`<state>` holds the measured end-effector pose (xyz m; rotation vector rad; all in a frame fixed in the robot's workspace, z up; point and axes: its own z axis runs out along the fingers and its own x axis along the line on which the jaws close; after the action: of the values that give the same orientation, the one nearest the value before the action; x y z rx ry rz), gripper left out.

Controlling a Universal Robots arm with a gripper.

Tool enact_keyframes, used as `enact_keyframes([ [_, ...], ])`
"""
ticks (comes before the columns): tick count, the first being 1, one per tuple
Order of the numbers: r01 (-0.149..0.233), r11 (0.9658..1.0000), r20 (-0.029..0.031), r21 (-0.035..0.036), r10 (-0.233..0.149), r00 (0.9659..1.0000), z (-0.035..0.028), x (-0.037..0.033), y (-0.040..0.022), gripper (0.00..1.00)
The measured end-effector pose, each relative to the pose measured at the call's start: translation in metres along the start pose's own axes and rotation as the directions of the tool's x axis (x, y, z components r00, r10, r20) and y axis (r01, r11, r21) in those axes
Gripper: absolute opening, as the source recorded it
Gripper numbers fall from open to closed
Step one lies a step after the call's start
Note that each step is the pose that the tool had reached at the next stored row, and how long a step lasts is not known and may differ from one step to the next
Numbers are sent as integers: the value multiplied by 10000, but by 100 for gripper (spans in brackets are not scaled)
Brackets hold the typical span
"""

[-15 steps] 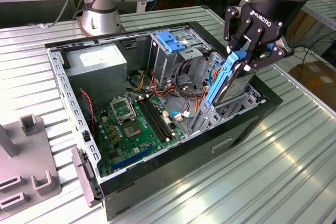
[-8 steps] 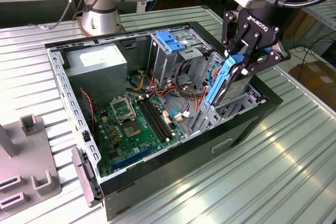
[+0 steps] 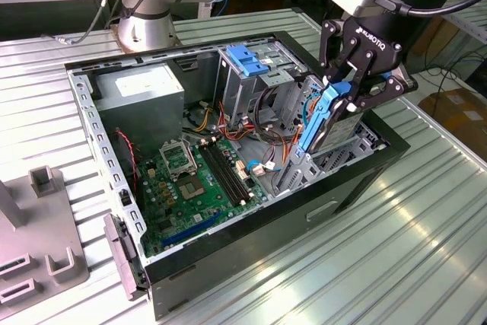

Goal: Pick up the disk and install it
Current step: 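Insert the disk into the insertion slot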

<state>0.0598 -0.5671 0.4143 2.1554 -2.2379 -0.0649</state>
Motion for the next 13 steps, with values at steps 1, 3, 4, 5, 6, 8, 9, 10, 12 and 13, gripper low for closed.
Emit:
enact_keyframes([
  [1,0,10000,-1,-2,0,10000,0,0,0,37],
  [3,0,10000,-1,-9,0,10000,-1,0,0,37],
  [4,0,10000,-1,-12,0,10000,0,0,0,37],
  [5,0,10000,-1,-14,0,10000,0,0,0,37],
  [6,0,10000,-1,-17,0,10000,0,0,0,37],
  [8,-1,10000,-3,-23,1,10000,-1,0,1,38],
  [9,-1,10000,-3,-27,1,10000,-1,0,1,45],
  [10,0,10000,0,-29,0,10000,0,0,0,45],
  [12,-1,10000,-3,-34,1,10000,-1,0,0,45],
  [13,-1,10000,-2,-37,1,10000,0,0,0,45],
])
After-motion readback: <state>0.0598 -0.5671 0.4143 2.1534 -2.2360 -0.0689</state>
